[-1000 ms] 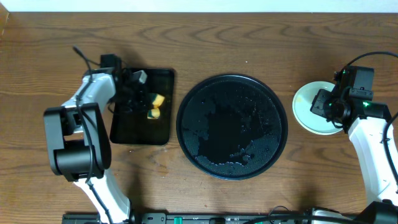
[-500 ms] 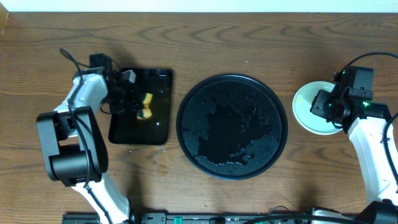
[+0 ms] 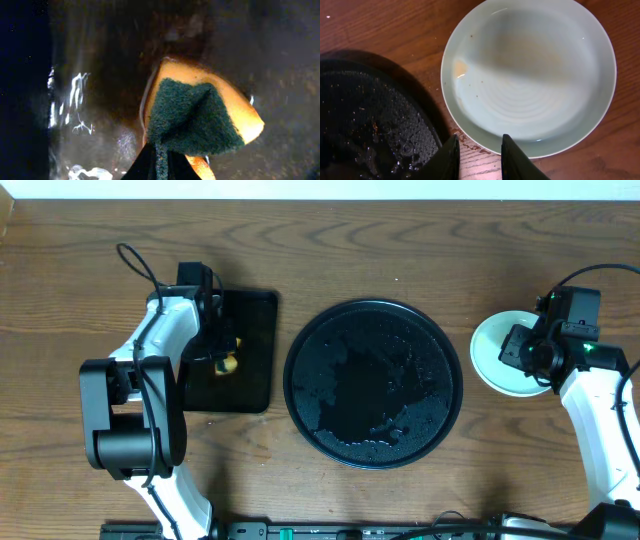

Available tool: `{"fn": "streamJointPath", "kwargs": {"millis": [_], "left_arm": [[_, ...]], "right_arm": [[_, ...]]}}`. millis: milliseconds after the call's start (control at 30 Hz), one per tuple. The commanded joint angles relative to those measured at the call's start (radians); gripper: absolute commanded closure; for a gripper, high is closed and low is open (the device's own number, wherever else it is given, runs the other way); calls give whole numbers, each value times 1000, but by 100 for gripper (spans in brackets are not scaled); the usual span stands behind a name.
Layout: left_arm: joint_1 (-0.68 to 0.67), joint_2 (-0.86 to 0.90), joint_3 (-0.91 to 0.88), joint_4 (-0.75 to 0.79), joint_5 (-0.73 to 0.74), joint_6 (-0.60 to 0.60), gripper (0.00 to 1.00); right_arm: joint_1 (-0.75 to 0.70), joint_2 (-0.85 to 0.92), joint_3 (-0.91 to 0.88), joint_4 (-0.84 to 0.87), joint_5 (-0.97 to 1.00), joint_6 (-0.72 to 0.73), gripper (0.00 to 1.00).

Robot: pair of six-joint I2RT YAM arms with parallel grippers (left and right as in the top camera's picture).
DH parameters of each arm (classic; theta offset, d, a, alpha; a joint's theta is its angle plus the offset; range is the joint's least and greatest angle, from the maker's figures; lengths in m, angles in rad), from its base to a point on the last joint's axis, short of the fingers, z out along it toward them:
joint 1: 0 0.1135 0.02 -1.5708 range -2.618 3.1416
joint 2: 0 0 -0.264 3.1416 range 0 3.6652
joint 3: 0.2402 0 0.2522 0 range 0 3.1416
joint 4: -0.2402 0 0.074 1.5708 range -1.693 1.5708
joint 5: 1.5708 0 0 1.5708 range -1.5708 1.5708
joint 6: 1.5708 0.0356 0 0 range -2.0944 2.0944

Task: Clean dirty plates on tray and stack at the side
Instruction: 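Lower the sponge into the black tray and release with the left gripper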

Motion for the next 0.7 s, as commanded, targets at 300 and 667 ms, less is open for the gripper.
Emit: {"fn": "streamJointPath", "kwargs": {"millis": [300, 667], "left_arm": [[-29, -21, -1, 23, 134, 175, 90], [-29, -158, 0, 31, -37, 72, 66]], "right_arm": [[5, 9, 11, -11, -3, -10, 75], [5, 9, 11, -11, -3, -10, 75]]}}
